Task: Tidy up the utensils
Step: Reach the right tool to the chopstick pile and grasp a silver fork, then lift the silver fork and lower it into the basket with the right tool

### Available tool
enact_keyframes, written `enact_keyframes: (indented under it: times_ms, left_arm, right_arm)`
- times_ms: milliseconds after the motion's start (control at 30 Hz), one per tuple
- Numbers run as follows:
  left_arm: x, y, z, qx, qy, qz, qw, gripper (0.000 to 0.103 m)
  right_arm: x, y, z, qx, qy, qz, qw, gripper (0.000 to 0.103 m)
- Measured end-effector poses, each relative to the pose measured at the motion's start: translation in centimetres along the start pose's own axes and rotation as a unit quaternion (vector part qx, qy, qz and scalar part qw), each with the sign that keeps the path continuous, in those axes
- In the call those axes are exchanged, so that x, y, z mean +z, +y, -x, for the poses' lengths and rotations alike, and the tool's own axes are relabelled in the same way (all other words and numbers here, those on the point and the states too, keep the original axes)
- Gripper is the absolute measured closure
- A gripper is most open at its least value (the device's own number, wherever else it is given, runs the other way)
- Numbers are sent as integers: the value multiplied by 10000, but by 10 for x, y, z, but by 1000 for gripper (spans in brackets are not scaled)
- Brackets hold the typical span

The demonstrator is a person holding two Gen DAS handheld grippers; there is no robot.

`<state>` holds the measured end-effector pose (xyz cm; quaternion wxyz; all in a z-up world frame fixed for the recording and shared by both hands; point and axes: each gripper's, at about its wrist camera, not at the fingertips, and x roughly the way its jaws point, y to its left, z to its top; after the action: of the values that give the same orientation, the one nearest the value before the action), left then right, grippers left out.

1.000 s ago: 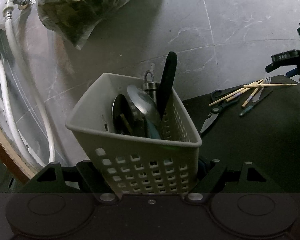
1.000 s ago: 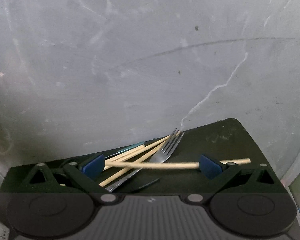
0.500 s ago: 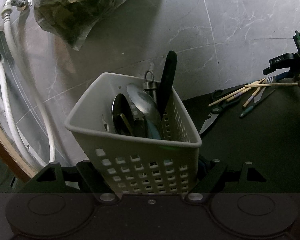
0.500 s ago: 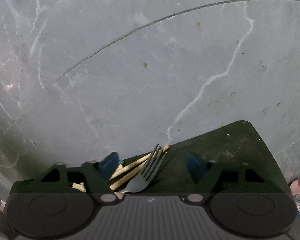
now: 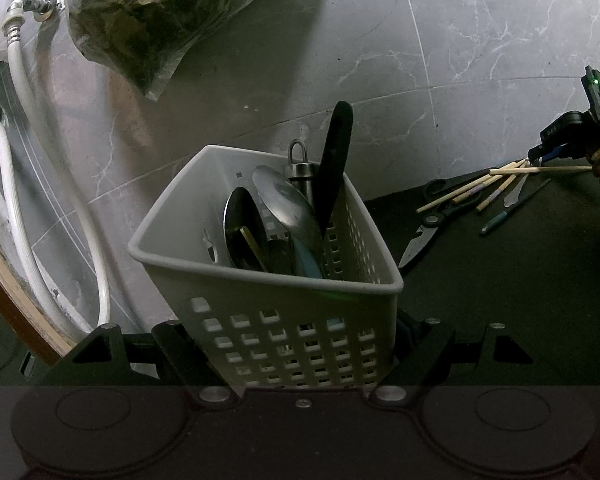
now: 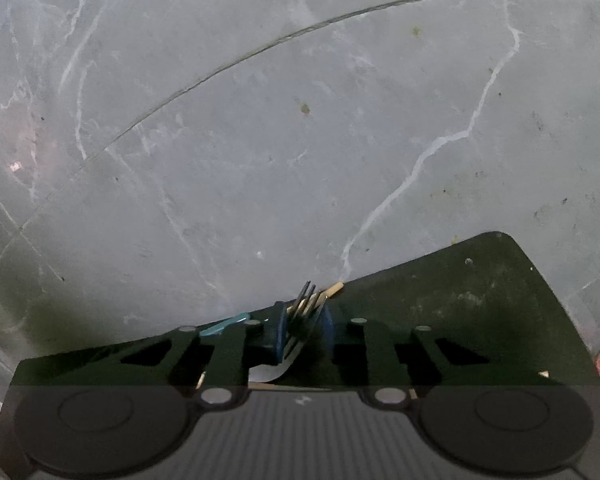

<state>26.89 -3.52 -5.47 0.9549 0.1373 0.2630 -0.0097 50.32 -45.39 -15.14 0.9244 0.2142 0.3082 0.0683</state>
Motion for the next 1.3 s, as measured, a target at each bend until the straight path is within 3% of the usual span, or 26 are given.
enact_keyframes:
  times_ms: [167,700,967,1300]
  left_arm:
    - [0,0,0,-4,-5,20,10000,20]
    - [-5,7,0,-145,-93,-31,9998,20]
    - [-8,13,1,-289,-166,-98,9994,20]
    - [-14,22,0,-482,-318,-119,9983,20]
  right_arm:
    - [-6,2,4,47,-116,-301,9995,94]
    - [-45,65,43,556,-408,-537,9962,101]
    - [-46,110,66,739,-579,-102,9955,102]
    - [-37,169,122,952,-1106,488,9881,102]
